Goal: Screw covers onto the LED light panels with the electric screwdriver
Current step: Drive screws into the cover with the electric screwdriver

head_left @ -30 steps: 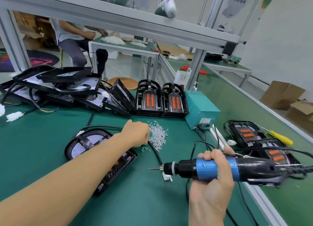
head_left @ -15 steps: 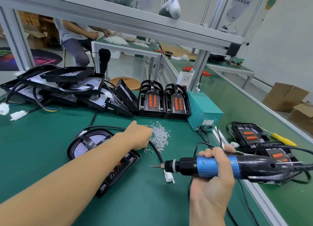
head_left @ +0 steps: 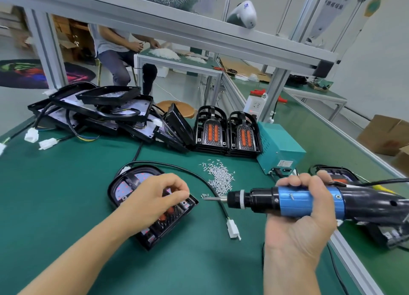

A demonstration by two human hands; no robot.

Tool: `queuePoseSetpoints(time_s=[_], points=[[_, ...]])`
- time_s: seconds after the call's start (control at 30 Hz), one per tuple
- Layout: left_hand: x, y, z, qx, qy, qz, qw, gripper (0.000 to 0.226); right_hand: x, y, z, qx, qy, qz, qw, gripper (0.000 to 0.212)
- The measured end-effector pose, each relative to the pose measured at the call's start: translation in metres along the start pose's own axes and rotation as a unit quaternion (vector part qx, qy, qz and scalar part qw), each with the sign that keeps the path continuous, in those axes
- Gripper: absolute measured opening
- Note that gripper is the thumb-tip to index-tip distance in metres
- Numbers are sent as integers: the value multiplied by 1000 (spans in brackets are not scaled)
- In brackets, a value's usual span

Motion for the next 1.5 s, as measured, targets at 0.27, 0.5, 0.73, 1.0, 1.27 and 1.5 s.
queuePoseSetpoints(time_s=[0.27, 0.5, 0.73, 1.0, 1.27, 1.5], points=[[-39, -17, -2, -102, -3, -57, 993, 7, -20, 37, -25, 0, 56, 63, 996, 20], [-51, -28, -2, -131, 13, -76, 988, 8, -32, 52, -31, -24, 61, 102, 993, 21], [-55, -29, 2, -131, 12, -84, 988, 8, -36, 57, -34, -36, 61, 111, 991, 21], [-59, -34, 5, -104, 23, -75, 992, 19, -39, 59, -48, -41, 86, 130, 987, 21], [-62, -42, 31, 152, 25, -119, 981, 14, -52, 46, -73, -123, 102, 169, 973, 24], [-61, -39, 28, 196, 44, -142, 969, 14, -65, 50, -91, -168, 108, 221, 955, 27]])
Point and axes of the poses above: each hand's wrist, its own x-axis towards the middle knuckle, its own y-axis out of the palm, z = x × y, the point moved 9 cm from there along x, towards the middle knuckle, and after that the axes turned 8 degrees about x, right-handed, at the moved point
